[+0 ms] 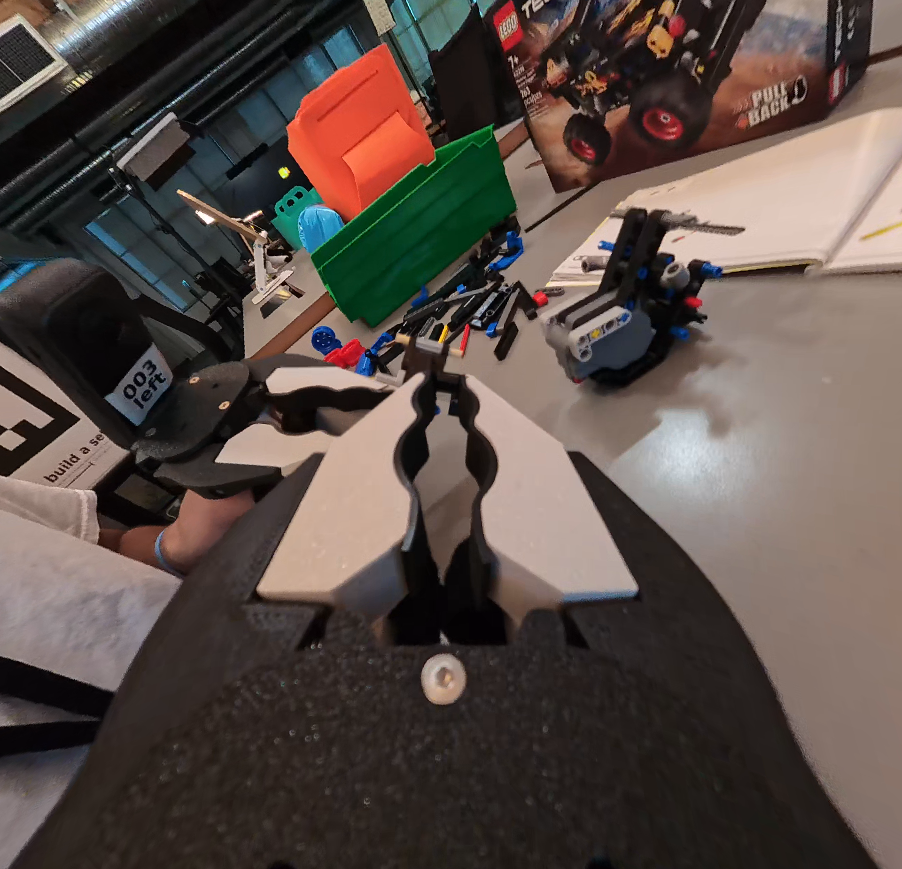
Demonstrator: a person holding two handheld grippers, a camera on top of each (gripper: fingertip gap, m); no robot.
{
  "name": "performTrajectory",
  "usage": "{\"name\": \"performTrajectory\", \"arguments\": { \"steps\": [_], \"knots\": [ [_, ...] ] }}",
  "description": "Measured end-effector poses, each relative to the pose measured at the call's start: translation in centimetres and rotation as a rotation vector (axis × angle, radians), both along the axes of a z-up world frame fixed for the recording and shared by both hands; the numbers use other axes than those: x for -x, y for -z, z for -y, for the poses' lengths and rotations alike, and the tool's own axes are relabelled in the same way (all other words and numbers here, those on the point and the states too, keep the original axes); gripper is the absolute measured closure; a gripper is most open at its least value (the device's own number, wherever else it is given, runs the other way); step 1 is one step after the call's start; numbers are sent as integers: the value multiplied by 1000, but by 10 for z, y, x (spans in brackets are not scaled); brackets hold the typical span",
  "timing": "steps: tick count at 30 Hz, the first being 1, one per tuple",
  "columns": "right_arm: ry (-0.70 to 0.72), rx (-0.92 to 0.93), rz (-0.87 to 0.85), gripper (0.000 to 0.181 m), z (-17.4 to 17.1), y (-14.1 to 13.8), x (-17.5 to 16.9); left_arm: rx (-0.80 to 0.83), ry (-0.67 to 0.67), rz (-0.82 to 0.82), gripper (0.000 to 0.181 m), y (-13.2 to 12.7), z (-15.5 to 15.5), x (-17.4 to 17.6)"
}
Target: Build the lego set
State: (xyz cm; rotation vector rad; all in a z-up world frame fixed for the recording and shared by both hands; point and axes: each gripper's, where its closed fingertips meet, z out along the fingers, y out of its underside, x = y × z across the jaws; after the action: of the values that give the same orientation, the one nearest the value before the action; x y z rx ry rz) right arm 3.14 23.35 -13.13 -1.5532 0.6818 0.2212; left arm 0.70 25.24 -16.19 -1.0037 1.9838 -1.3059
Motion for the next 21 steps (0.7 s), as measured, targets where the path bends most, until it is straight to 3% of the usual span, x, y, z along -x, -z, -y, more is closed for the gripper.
{"name": "performTrajectory", "arguments": {
  "steps": [1, 10, 16, 21],
  "knots": [
    [-10, 3, -15, 174, 1, 3, 2, -7, -4, 7, 158, 0, 0, 0],
    [-4, -25, -71, 175, 8, 11, 1, -62, 24, 32, 158, 2, 5, 2],
    [2, 116, -14, 175, 29, 23, -9, 18, 195, 102, 158, -18, 17, 21],
    [-33, 160, -4, 175, 41, 28, -5, 163, 216, 86, 158, -36, 1, 22]
  ]
}}
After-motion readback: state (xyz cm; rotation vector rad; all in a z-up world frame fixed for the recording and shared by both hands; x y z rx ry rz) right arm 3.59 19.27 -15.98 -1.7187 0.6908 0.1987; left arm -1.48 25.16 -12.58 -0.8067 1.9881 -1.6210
